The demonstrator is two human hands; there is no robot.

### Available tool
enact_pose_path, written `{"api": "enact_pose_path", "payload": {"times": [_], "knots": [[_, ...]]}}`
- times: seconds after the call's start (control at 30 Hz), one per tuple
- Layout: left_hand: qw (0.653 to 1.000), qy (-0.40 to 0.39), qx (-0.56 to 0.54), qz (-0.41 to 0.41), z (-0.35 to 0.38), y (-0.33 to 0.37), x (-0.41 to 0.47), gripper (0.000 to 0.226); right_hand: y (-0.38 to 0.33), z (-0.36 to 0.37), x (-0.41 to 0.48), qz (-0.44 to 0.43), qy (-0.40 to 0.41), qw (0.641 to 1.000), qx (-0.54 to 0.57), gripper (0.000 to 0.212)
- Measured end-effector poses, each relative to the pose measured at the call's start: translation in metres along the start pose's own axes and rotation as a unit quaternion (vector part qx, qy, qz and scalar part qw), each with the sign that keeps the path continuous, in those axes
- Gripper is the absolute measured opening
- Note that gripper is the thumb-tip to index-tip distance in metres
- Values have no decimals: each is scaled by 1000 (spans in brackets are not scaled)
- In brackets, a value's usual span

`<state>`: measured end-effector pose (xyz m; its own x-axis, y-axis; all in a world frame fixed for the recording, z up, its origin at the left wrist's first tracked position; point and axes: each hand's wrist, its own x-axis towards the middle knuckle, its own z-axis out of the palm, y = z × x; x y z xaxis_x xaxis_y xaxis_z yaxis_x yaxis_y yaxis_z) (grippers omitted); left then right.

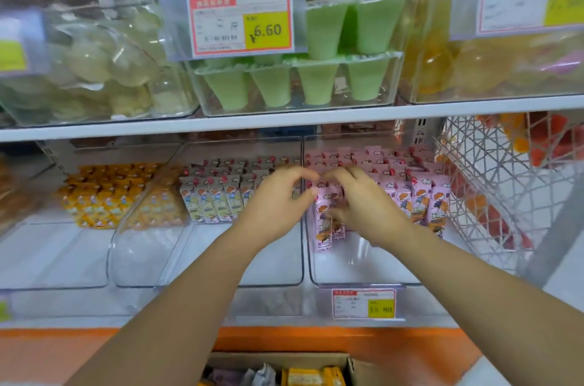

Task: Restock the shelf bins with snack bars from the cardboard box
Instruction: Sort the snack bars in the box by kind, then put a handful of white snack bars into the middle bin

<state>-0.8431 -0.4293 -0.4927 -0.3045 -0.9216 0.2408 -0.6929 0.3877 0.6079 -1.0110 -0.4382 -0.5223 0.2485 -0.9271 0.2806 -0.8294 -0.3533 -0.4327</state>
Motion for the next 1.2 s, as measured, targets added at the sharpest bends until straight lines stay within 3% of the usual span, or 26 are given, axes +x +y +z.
{"api": "enact_pose_path", "payload": {"times": [0.2, 0.3, 0.47, 0.53, 0.63, 0.77, 0.87, 1.0, 1.2], "knots": [[998, 45, -40, 22, -8, 2, -47, 19, -24, -13, -57, -36, 80, 996, 28, 28], [990, 106, -93, 27, -9, 3, -89, 27, -42, -4, -97, -79, 132, 986, 63, 19], [984, 141, -106, 17, 3, -10, -163, 32, -61, 34, -150, -100, 119, 983, 96, 16], [991, 107, -78, 3, 9, -27, -188, 25, -60, 55, -165, -93, 66, 991, 76, 16], [999, 14, -9, -52, 16, -60, -224, 19, -57, 79, -181, -49, -106, 993, 23, 22], [980, -119, 68, -147, 22, -106, -258, 24, -51, 100, -192, -8, -308, 948, -74, 42], [960, -169, 106, -195, 26, -127, -265, 31, -50, 110, -197, -18, -361, 924, -128, 50], [951, -199, 158, -178, 44, -129, -266, 32, -54, 127, -203, 17, -403, 907, -120, 58], [941, -220, 171, -191, 70, -126, -266, 44, -52, 127, -201, 27, -416, 901, -122, 24]]}}
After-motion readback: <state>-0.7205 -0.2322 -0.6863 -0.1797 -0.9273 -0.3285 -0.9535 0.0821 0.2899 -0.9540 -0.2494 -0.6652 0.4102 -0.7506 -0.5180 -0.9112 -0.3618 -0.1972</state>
